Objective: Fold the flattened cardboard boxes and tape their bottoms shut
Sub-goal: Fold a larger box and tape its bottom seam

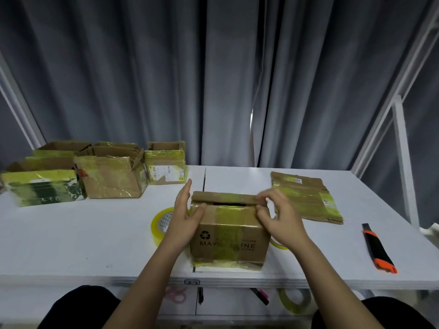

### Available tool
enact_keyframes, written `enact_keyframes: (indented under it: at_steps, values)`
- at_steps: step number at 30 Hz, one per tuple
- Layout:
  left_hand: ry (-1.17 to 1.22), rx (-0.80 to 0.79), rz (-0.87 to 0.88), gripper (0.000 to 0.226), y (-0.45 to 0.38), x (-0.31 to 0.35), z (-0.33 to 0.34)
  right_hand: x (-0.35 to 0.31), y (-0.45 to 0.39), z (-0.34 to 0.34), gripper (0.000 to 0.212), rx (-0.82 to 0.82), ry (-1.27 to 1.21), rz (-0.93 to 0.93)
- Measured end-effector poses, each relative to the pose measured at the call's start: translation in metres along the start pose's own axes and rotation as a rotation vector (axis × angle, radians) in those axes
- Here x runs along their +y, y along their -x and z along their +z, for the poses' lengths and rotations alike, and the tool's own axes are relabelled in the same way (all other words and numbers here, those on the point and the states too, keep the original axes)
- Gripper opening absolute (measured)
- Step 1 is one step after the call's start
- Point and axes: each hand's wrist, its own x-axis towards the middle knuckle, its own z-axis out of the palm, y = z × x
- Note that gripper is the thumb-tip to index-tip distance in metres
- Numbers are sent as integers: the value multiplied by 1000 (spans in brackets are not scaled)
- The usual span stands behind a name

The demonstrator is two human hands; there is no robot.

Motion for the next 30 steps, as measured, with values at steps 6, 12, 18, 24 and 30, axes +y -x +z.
enact_keyframes:
  at_steps: [6,12,18,24,30]
  values:
    - [-168,-48,29,33,-11,10,3,8,16,4,14,-1,20,36]
    - [16,-46,-395,54,-42,-8,9,-1,19,18,12,131,-243,251]
    - [-1,-126,-414,54,-45,-17,5,-15,6,26,48,102,-731,676]
    - [34,-67,-436,53,-53,-21,8,-11,-5,27,19,98,-719,707]
    - [14,-37,-433,48,-81,-17,18,5,-41,33,18,147,-735,740]
